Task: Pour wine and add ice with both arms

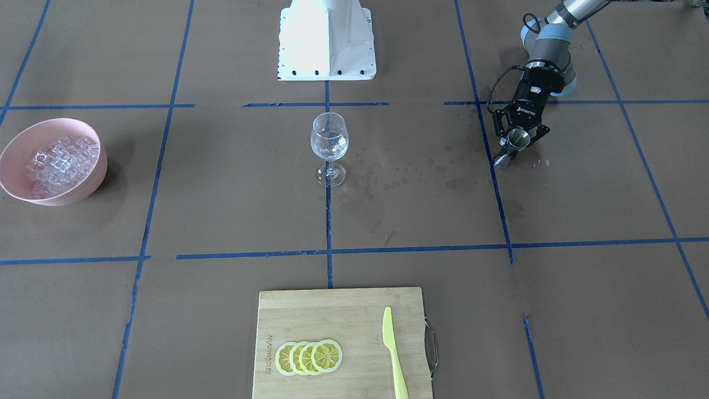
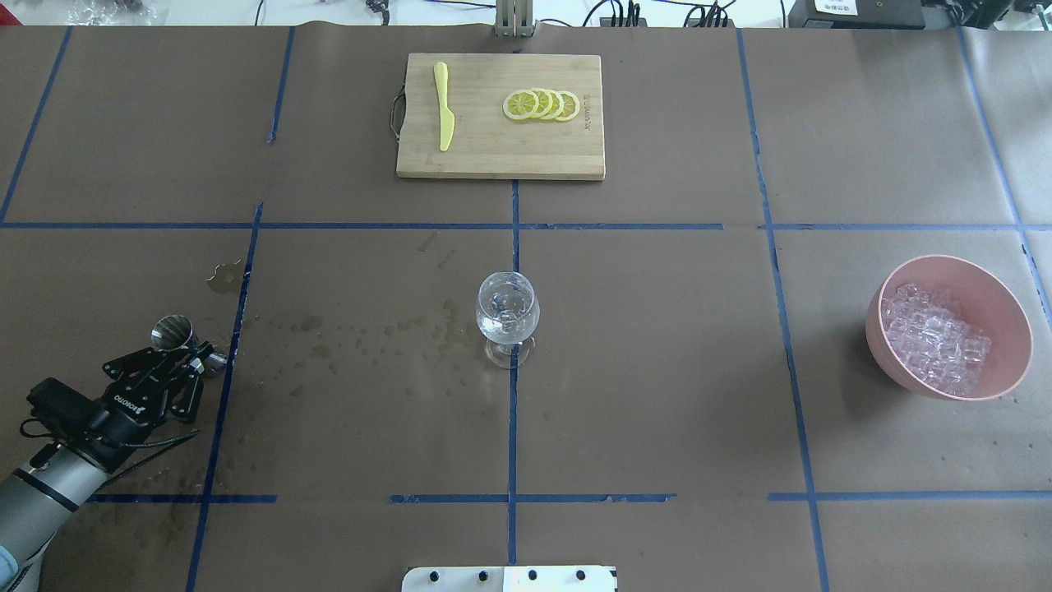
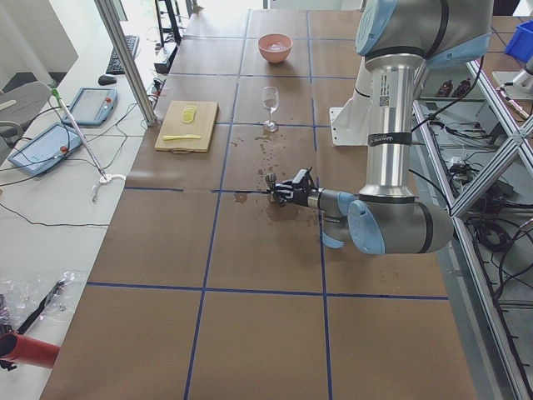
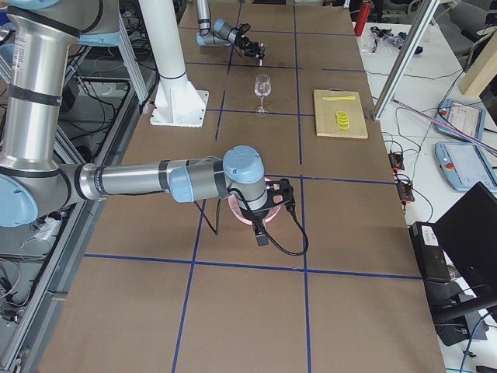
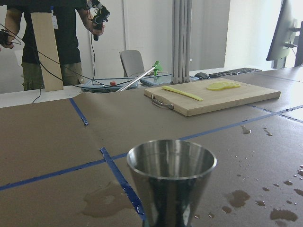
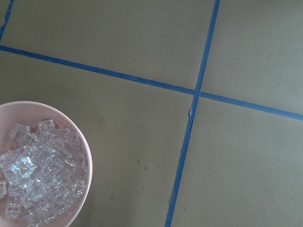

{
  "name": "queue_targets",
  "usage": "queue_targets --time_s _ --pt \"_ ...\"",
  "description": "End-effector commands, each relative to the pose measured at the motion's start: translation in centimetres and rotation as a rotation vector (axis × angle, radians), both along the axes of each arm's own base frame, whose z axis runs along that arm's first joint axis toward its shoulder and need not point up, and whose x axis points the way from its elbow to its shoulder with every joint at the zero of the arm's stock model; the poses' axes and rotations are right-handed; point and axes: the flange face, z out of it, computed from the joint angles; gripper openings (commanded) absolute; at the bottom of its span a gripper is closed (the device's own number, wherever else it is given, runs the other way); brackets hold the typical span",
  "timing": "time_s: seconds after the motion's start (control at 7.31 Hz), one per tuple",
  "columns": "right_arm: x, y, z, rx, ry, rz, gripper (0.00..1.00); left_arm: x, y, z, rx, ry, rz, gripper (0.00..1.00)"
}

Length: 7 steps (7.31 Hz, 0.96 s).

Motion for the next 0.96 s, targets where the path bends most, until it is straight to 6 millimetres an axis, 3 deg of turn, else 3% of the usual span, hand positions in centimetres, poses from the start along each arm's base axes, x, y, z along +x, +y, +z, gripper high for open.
queue_targets --time_s 0.0,0.14,0.27,0.41,0.55,0.82 --pt "-0.06 -0.07 -0.06 0.002 0.0 -0.001 1.0 0.02 0.0 0.08 0.0 -0.003 0.0 0.22" --pt "0.0 -0.06 -0.06 0.002 0.0 0.0 1.0 -0.01 -0.01 0.07 0.0 -0.001 -0.002 0.34" --pt "0.0 -0.06 -0.06 0.002 0.0 0.0 1.0 -0.07 -0.01 -0.01 0.0 0.005 -0.003 0.58" --pt "0.0 0.0 -0.08 0.002 0.0 0.0 1.0 -0.15 -0.02 -0.03 0.001 0.009 -0.006 0.89" --pt "0.0 -0.06 -0.21 0.005 0.0 0.0 1.0 -0.16 -0.02 -0.04 0.001 0.01 -0.006 0.99" --pt "0.18 -0.03 -0.37 0.006 0.0 0.007 1.0 -0.83 -0.35 -0.77 0.001 0.024 -0.067 1.0"
